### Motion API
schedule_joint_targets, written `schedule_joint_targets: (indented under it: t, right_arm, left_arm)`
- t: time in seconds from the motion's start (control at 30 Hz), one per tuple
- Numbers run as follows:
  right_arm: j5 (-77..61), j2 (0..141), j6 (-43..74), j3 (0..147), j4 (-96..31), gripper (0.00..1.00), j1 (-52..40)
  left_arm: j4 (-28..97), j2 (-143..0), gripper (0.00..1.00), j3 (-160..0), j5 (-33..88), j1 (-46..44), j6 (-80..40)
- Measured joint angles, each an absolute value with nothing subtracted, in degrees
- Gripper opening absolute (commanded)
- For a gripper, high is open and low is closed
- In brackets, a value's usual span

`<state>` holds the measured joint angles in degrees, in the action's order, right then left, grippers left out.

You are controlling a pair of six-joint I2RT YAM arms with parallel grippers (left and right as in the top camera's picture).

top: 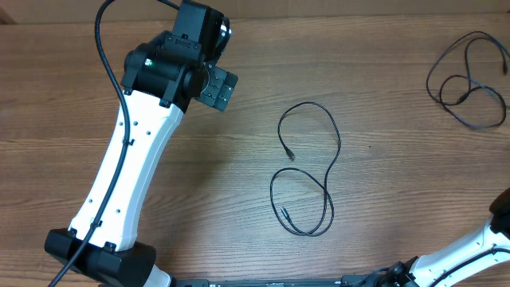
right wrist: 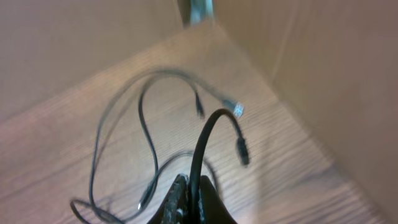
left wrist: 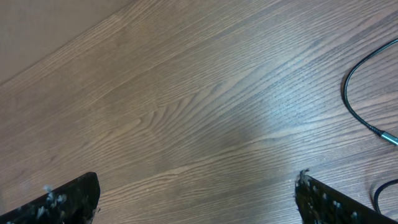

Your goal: Untangle cables

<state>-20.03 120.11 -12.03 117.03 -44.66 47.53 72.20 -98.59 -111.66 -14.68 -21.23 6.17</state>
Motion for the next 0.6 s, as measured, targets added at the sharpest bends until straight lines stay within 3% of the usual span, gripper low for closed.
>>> schedule_joint_targets:
  t: [0.1, 0.2, 0.27, 0.43, 0.5, 0.53, 0.6]
  right_arm:
    - [-20.2, 120.2, -9.5, 109.3, -39.9, 0.04, 47.5]
    - [-21.3, 120.3, -7.9, 103.4, -35.7, 0.14, 47.5]
    - [-23.5, 120.4, -7.1, 100.4, -32.7, 0.15, 47.4]
    - [-27.0, 120.5, -6.0, 98.3, -27.7, 0.15, 46.0]
    - [-27.4, 120.5, -5.4, 98.3, -24.6, 0.22, 44.6]
    - [-27.4, 120.5, -4.9, 98.3, -23.4, 0.52, 44.0]
    - [-26.7, 120.5, -3.7, 98.3, -21.5, 1.0, 42.4]
  left_arm:
    - [72.2, -98.6, 1.0, -111.7, -14.7, -21.2, 6.2]
    - [72.2, -98.6, 1.0, -111.7, -14.4, -21.2, 6.2]
    - [72.2, -98.6, 1.0, -111.7, -14.0, -21.2, 6.2]
    - [72.2, -98.6, 1.0, -111.7, -13.1, -21.2, 6.2]
    - [72.2, -98.6, 1.0, -111.7, -12.8, -21.2, 6.2]
    - [72.2, -98.6, 1.0, -111.7, -12.7, -21.2, 6.2]
    - [72.2, -98.6, 1.0, -111.7, -12.6, -21.2, 6.2]
